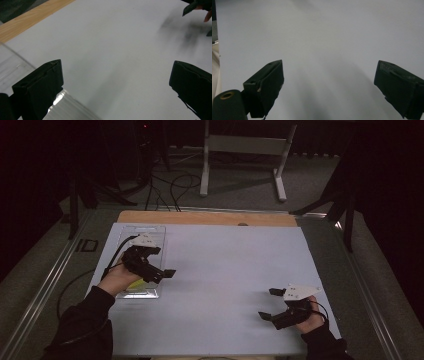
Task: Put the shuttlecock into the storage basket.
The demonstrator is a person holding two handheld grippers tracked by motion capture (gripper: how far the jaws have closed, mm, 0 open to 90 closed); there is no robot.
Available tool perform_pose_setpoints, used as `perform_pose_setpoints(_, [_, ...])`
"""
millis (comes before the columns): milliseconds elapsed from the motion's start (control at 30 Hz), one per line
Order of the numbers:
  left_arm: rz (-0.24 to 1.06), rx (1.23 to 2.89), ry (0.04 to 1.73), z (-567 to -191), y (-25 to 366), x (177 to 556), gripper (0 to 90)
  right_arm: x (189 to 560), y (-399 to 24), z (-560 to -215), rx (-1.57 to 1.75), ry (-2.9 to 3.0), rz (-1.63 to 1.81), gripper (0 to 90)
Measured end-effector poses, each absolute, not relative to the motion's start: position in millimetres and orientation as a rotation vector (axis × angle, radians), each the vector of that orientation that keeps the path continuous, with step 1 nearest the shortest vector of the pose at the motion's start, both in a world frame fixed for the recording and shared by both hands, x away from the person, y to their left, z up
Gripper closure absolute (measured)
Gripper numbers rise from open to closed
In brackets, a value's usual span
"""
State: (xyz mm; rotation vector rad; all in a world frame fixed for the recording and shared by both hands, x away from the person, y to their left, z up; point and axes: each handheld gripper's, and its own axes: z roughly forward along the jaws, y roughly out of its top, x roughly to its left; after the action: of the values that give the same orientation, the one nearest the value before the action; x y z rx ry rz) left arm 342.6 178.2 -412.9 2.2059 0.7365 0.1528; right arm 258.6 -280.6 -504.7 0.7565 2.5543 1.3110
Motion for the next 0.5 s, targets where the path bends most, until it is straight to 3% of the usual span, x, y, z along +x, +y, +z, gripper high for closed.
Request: perform_pose_setpoints(500, [0.095, 2.235, 0.61, -421.4, 134.5, 338.4, 0.0, 258.1, -280.6, -505.9, 0.748, 2.556, 1.317, 9.2])
